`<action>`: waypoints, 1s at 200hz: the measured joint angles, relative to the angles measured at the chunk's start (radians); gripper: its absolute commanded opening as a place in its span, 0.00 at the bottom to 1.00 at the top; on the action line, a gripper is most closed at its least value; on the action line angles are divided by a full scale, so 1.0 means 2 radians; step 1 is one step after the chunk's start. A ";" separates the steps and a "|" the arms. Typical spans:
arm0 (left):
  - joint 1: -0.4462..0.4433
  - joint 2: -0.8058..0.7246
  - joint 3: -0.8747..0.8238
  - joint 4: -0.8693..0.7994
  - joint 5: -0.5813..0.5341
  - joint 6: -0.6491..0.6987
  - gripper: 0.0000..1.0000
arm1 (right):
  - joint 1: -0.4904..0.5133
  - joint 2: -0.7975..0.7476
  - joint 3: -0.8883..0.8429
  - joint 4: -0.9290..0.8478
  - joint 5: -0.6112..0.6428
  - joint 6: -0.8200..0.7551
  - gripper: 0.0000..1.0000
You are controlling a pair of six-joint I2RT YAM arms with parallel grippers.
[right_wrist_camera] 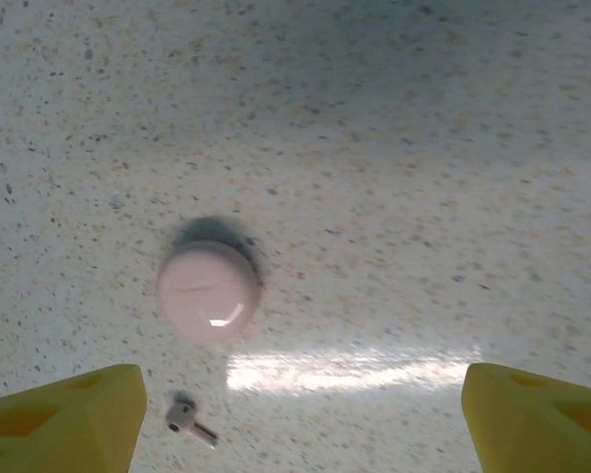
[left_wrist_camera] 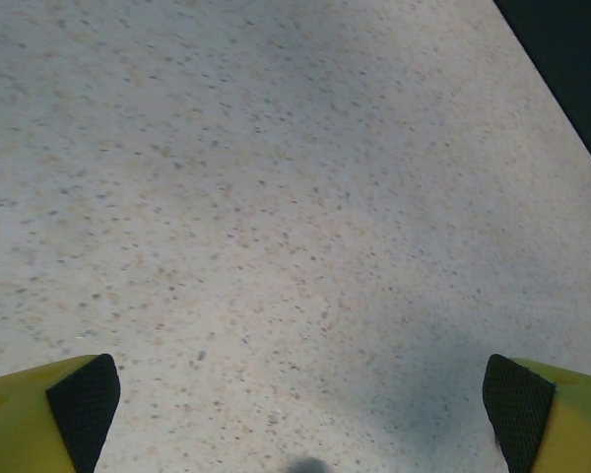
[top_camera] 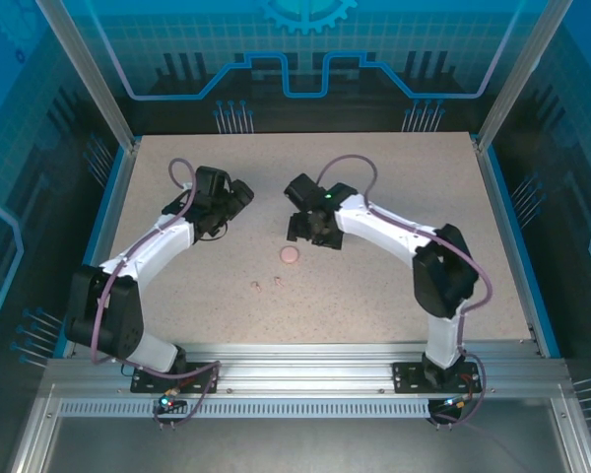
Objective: Insert the wireless bluetooth earbuds into the charging case
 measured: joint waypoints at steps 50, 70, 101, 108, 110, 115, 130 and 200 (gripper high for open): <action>0.014 0.000 0.007 -0.018 0.024 0.014 0.99 | 0.031 0.114 0.116 -0.056 0.010 0.005 0.84; 0.018 0.000 0.007 -0.018 0.029 0.014 0.99 | 0.039 0.142 0.146 -0.074 0.009 0.004 0.83; 0.034 0.000 0.007 -0.018 0.045 0.013 0.99 | 0.042 0.169 0.172 -0.090 0.007 -0.005 0.80; 0.039 0.000 0.007 -0.018 0.049 0.013 0.99 | 0.042 0.174 0.175 -0.093 0.007 -0.006 0.80; 0.040 0.000 0.007 -0.018 0.049 0.013 0.99 | 0.042 0.176 0.176 -0.093 0.007 -0.007 0.79; 0.044 0.000 0.007 -0.018 0.053 0.013 0.99 | 0.042 0.179 0.178 -0.095 0.006 -0.008 0.79; 0.055 0.000 0.006 -0.018 0.061 0.013 0.99 | 0.042 0.189 0.183 -0.101 0.006 -0.013 0.77; 0.064 0.000 0.002 -0.017 0.079 0.012 0.99 | 0.042 0.233 0.219 -0.117 0.004 -0.027 0.72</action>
